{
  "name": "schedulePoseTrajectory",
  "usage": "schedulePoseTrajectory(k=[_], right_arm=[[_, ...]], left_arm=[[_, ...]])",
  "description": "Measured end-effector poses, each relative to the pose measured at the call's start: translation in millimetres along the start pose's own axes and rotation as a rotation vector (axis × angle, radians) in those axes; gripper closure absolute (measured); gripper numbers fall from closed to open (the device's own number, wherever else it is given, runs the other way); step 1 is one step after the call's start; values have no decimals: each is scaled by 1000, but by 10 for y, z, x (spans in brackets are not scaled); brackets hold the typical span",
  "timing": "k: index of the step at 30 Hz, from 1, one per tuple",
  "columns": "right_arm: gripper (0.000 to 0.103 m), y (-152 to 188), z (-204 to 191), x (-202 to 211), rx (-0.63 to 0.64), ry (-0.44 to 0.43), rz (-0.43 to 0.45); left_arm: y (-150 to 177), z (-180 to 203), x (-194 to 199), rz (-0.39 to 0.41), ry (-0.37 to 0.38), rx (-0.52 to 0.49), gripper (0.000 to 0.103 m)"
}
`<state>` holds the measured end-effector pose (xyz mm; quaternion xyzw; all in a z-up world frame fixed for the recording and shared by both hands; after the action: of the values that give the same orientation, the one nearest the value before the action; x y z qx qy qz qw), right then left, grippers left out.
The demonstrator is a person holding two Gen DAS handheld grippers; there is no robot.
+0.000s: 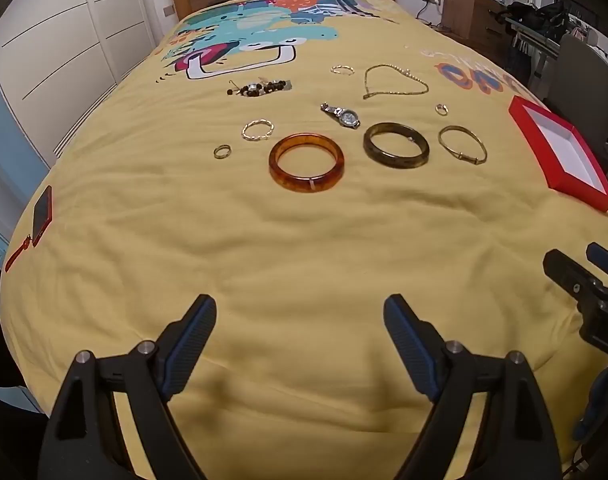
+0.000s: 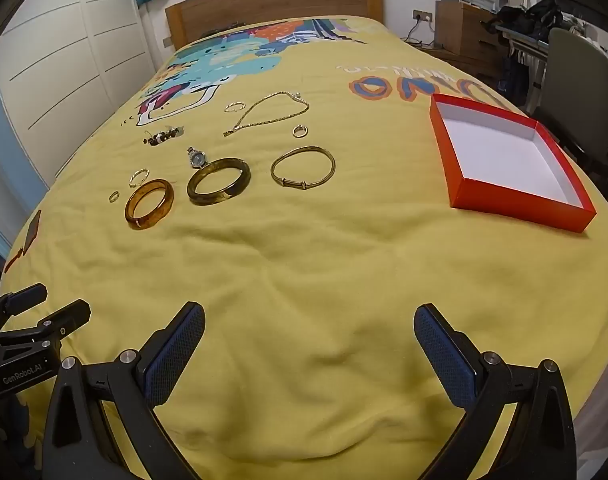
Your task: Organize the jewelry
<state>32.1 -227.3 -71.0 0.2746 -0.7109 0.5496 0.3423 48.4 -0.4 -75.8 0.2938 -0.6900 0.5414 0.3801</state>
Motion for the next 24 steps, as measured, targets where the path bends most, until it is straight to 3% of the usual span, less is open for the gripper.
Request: schedulePoseTrajectory(k=[24], right_arm=[[1,-27,-11,10,2,4,2]], left_arm=[[-19,-6,30,4,9,22,18]])
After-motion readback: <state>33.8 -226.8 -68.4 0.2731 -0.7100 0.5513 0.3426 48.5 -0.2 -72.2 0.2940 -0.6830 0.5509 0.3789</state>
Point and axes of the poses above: each gripper's, at about its wrist camera, not at the fingertips, and x roughly against the way its jaws point, z to its right, y to its underside, the point moved 9 cm from there along -x, roughly the way its jaws point, and after that the axes turned 6 degrees about -x, right-handed, at the moved point
